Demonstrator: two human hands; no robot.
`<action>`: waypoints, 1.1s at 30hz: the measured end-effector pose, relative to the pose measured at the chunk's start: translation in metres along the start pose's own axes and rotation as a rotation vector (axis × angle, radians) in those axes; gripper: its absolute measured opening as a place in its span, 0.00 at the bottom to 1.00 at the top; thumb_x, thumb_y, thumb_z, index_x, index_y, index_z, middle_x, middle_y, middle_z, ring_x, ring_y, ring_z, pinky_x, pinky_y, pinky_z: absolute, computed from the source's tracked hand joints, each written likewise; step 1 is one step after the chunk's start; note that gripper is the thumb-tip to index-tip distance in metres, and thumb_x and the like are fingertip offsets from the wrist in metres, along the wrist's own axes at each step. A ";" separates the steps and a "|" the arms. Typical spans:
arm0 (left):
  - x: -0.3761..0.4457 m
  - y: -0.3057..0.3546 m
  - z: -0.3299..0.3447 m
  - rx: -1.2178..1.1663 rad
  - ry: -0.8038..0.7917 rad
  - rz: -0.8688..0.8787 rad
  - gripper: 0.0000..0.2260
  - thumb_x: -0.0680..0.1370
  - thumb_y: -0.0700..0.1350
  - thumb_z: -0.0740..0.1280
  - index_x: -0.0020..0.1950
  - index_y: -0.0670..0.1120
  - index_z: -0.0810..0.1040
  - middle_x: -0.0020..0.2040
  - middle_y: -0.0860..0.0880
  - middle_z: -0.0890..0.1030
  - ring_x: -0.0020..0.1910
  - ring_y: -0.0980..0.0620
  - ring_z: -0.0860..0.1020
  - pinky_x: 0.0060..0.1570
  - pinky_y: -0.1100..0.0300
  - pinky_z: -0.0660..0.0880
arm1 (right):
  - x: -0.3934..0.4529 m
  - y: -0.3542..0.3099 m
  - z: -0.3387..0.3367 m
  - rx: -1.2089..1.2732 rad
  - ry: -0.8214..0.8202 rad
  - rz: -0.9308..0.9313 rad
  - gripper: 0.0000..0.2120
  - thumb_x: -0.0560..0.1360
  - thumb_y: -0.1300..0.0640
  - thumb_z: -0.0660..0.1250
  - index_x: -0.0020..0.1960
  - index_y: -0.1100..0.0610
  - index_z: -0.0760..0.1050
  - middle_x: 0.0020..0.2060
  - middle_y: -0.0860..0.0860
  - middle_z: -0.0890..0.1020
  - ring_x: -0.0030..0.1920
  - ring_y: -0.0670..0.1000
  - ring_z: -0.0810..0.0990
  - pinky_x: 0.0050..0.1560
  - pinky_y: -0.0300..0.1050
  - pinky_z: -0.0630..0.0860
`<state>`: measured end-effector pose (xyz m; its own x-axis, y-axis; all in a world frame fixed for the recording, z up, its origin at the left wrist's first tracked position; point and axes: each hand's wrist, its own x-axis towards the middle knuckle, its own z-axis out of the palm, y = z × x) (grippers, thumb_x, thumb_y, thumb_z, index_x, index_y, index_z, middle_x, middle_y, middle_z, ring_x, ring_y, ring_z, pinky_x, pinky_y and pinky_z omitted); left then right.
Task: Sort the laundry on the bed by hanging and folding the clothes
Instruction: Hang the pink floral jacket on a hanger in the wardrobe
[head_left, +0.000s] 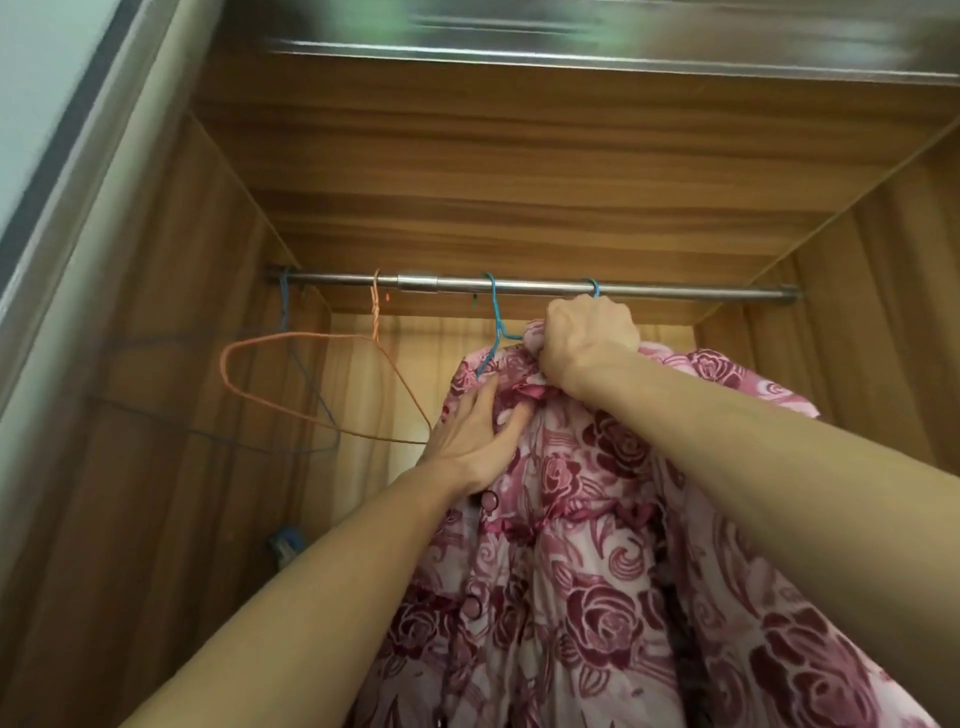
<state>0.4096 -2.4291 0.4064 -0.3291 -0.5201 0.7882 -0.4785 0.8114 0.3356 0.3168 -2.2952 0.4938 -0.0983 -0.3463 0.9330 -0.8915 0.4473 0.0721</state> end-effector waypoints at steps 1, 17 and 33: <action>0.000 0.000 0.002 -0.033 0.006 0.003 0.43 0.72 0.79 0.45 0.84 0.63 0.49 0.85 0.53 0.55 0.83 0.48 0.59 0.79 0.43 0.60 | 0.000 -0.002 -0.001 -0.022 -0.005 -0.011 0.15 0.83 0.49 0.61 0.62 0.56 0.80 0.63 0.56 0.82 0.64 0.59 0.81 0.50 0.45 0.71; 0.030 0.059 0.071 -0.427 0.010 0.216 0.23 0.76 0.69 0.59 0.70 0.65 0.71 0.69 0.60 0.76 0.69 0.66 0.72 0.72 0.56 0.68 | 0.001 0.032 -0.011 -0.232 -0.080 0.024 0.16 0.82 0.47 0.65 0.65 0.54 0.79 0.61 0.52 0.81 0.64 0.56 0.80 0.45 0.45 0.70; -0.017 0.010 0.006 -0.165 0.065 0.118 0.42 0.70 0.70 0.70 0.78 0.67 0.52 0.78 0.56 0.70 0.72 0.51 0.74 0.64 0.55 0.71 | -0.045 0.027 -0.018 -0.137 -0.113 -0.053 0.24 0.84 0.41 0.54 0.69 0.58 0.71 0.63 0.58 0.81 0.63 0.61 0.81 0.48 0.50 0.65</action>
<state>0.4060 -2.4138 0.3931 -0.3191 -0.4047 0.8570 -0.2979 0.9013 0.3147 0.3053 -2.2526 0.4607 -0.1083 -0.4595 0.8816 -0.8290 0.5312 0.1750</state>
